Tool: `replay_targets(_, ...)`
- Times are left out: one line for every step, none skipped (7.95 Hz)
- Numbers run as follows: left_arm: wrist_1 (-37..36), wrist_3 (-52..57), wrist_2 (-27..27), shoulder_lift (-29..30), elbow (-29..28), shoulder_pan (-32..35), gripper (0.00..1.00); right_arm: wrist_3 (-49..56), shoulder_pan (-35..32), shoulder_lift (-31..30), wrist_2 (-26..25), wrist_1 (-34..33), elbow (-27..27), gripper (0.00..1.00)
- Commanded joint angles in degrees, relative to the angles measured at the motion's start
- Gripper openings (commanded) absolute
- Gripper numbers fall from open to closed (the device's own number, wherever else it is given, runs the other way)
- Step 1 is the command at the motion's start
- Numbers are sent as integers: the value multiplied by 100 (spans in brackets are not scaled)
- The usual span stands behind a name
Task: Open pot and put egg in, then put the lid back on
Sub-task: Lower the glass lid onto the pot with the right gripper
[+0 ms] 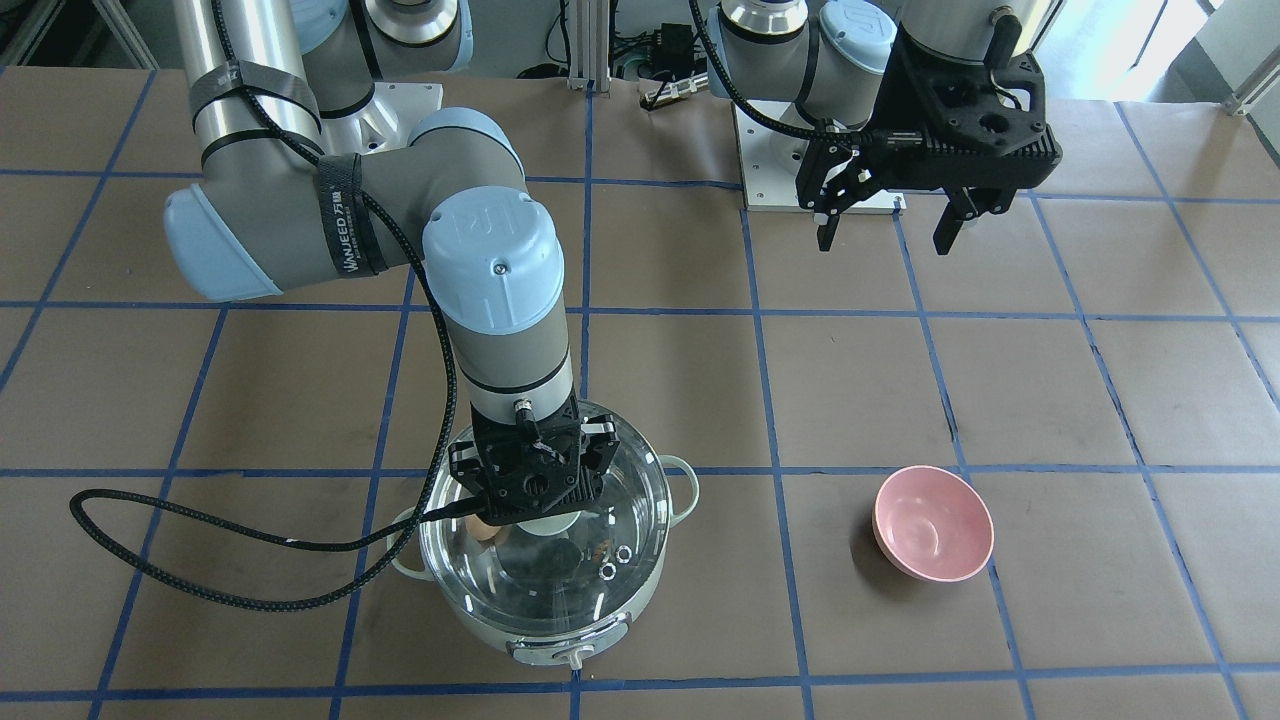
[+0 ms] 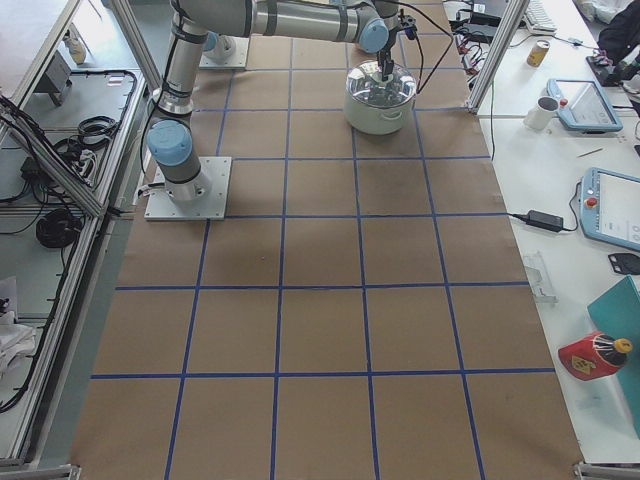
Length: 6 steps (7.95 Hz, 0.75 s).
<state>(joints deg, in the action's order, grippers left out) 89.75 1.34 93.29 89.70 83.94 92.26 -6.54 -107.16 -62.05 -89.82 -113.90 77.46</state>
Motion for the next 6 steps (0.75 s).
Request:
replay_targets(7, -2, -4, 4, 8, 3, 100, 12, 11, -140, -18, -10, 6, 100)
replay_targets(-2, -2, -4, -5, 8, -6, 100, -5, 20, -210, 8, -1, 6, 100)
replay_targets(7, -2, 4, 4, 8, -6, 100, -58, 20, -377, -9, 95, 6, 100)
replay_targets(-10, 7, 5, -5, 8, -6, 100, -58, 64, -622, -35, 513, 49, 100)
replay_targets(-19, 42, 13, 4, 8, 11, 100, -6, 299, -894, -27, 604, 215, 100)
replay_targets(-19, 60, 13, -5, 8, 3, 100, -14, 710, -1323, -26, 658, 460, 100)
